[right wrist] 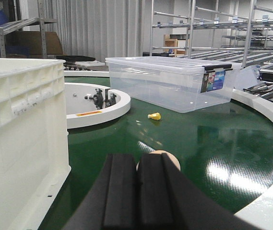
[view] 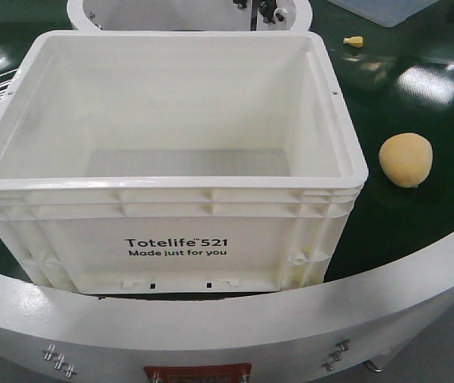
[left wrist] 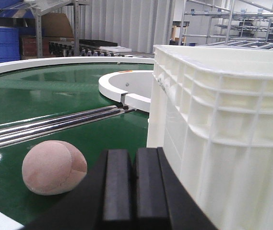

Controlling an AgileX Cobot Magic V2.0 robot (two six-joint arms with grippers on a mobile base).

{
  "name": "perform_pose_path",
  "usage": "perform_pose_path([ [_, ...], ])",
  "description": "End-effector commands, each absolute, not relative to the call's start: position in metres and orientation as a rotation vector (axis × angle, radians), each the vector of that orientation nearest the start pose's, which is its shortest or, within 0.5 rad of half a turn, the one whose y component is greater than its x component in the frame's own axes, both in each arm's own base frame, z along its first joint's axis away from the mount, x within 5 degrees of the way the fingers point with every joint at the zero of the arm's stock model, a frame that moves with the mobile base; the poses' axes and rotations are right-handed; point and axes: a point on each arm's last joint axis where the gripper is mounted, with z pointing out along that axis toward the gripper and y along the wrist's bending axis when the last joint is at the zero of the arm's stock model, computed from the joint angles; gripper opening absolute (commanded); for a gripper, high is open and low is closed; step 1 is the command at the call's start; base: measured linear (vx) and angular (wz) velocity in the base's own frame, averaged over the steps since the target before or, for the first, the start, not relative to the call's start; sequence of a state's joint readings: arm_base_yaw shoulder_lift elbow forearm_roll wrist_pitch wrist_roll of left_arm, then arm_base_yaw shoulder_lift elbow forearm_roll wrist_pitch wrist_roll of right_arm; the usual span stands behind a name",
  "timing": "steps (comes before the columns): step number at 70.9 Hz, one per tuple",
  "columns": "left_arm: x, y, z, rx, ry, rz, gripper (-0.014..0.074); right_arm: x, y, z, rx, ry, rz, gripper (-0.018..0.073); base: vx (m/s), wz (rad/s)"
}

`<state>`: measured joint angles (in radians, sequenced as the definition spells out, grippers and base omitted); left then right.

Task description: Place moving items into box and shelve

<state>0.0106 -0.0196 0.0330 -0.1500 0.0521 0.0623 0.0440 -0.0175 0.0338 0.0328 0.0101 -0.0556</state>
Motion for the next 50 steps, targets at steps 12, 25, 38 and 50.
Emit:
perform_pose_path([
  [12, 0.053, 0.002, 0.215, -0.088, 1.361, -0.065, -0.0007, 0.056, 0.002, 0.210, -0.056, 1.415, 0.005, -0.0007, 0.00, 0.00],
  [25, 0.054, 0.002, 0.214, -0.122, 1.374, -0.107, -0.0007, 0.054, 0.002, 0.220, -0.065, 1.354, -0.011, -0.0007, 0.00, 0.00],
  [38, 0.051, 0.001, 0.226, -0.121, 1.397, -0.124, -0.0007, 0.050, 0.002, 0.247, -0.076, 1.351, -0.021, -0.0007, 0.00, 0.00],
  [50, 0.059, 0.001, 0.254, -0.120, 1.432, -0.124, -0.0007, 0.061, 0.003, 0.278, -0.109, 1.422, -0.052, -0.0007, 0.00, 0.00],
])
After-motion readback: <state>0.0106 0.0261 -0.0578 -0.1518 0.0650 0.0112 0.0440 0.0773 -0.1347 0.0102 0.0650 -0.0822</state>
